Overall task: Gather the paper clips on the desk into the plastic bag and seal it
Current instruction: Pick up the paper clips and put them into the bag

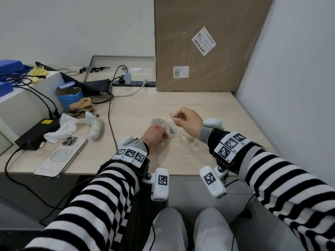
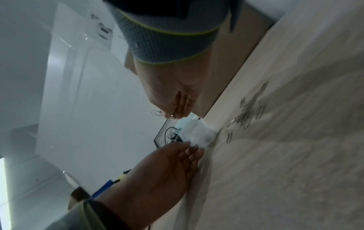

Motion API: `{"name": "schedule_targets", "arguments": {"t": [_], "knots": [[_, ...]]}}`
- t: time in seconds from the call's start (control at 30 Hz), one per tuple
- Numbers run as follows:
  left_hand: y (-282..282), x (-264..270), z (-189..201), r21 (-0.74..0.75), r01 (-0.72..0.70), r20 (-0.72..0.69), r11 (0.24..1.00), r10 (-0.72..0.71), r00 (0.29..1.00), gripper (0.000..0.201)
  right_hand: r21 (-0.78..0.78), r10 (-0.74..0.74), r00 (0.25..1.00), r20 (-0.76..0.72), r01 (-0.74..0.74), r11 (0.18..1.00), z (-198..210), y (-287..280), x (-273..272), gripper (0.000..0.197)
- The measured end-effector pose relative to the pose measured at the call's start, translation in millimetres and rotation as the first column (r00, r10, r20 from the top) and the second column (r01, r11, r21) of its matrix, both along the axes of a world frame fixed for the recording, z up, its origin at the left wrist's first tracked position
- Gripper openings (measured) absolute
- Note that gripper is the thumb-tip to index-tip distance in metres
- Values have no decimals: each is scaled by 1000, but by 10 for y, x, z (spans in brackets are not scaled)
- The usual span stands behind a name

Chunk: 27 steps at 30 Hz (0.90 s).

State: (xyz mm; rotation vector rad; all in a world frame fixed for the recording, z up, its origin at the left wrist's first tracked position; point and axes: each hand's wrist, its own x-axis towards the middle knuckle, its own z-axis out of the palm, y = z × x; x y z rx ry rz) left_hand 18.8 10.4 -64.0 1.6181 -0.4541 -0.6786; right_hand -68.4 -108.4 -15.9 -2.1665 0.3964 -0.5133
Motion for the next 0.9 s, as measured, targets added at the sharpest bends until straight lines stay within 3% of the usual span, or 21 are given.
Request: {"name": "schedule_targets", "arguments": {"t": [0.4, 0.63, 0.77, 0.9], "knots": [[-7, -17, 1, -9, -35, 23, 999, 35, 999, 26, -245, 27, 992, -122, -56, 968, -196, 0, 45, 5], [-16, -38, 11, -21, -56, 2, 998, 56, 998, 24, -276, 57, 997, -59, -71, 958, -212, -17, -8, 10], [21, -64, 89, -44, -78, -15, 996, 78, 997, 27, -297, -24, 999, -30, 14, 955, -166, -107, -97, 8], [72, 7, 181, -39, -119, 71, 992, 122, 990, 27, -303, -218, 947, -237, 141, 942, -112, -352, -216, 27]]}}
